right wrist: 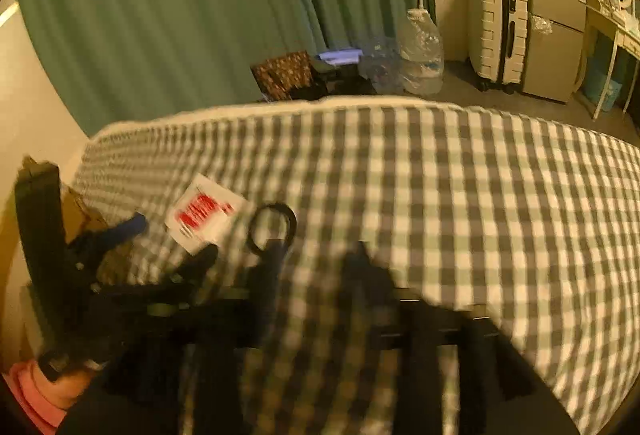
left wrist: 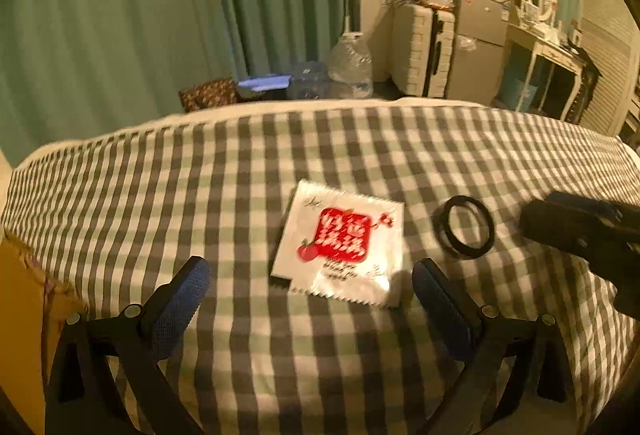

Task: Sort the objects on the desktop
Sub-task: 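Grasp the red-printed packet with the left gripper while the right grasps the black hair tie, then carry the packet and hair tie over the cardboard box, then open both grippers to drop the packet and hair tie into the box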

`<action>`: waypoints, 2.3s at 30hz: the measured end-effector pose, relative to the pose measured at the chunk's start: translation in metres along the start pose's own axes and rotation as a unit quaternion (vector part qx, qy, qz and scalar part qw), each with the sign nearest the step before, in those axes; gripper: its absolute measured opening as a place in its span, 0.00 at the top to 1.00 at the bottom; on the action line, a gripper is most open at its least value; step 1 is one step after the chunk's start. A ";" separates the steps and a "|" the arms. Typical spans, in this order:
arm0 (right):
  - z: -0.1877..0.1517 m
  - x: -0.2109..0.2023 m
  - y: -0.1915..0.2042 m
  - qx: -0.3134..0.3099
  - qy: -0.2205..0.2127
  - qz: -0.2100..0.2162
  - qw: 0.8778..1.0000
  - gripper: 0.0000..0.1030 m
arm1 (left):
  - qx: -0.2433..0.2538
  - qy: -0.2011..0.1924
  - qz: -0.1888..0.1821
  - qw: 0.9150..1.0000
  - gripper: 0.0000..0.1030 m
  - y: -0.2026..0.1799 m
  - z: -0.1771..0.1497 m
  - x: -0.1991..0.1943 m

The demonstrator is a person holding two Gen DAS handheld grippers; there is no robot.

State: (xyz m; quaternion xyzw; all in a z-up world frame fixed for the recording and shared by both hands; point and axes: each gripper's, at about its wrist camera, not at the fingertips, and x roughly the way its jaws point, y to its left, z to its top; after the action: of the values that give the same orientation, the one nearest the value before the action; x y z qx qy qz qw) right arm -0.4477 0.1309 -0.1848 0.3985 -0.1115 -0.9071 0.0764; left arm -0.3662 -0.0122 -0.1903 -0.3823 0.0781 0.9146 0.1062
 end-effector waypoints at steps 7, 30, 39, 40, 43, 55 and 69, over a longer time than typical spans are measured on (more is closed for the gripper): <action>0.000 0.048 0.020 -0.030 0.032 0.010 0.999 0.96 | -0.001 0.017 -0.026 1.000 0.00 -0.002 0.008 0.019; -0.054 -0.121 -0.001 0.067 -0.010 -0.043 0.997 0.97 | -0.047 -0.038 -0.083 0.995 0.99 0.031 -0.018 -0.112; -0.048 -0.177 0.109 0.014 -0.042 0.018 0.999 0.97 | -0.062 -0.062 -0.067 0.994 0.99 0.091 -0.008 -0.244; -0.044 -0.181 0.129 -0.004 -0.047 0.027 0.999 0.97 | -0.055 -0.066 -0.058 0.995 0.99 0.105 -0.002 -0.259; -0.033 -0.186 0.189 -0.054 -0.064 0.062 0.995 0.97 | -0.062 -0.063 -0.050 0.995 0.99 0.148 0.006 -0.289; -0.038 -0.113 0.362 -0.123 0.011 0.089 0.988 0.97 | -0.055 0.009 0.009 0.998 0.99 0.237 -0.076 -0.298; -0.046 -0.132 0.361 -0.089 -0.056 -0.026 0.994 0.36 | -0.087 -0.043 0.002 0.995 0.03 0.254 -0.110 -0.305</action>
State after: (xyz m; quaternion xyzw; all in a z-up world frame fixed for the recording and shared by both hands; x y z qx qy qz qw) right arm -0.3068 -0.1936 -0.0270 0.3417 -0.0238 -0.9359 0.0821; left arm -0.1466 -0.3226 -0.0322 -0.3504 -0.0054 0.9337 0.0738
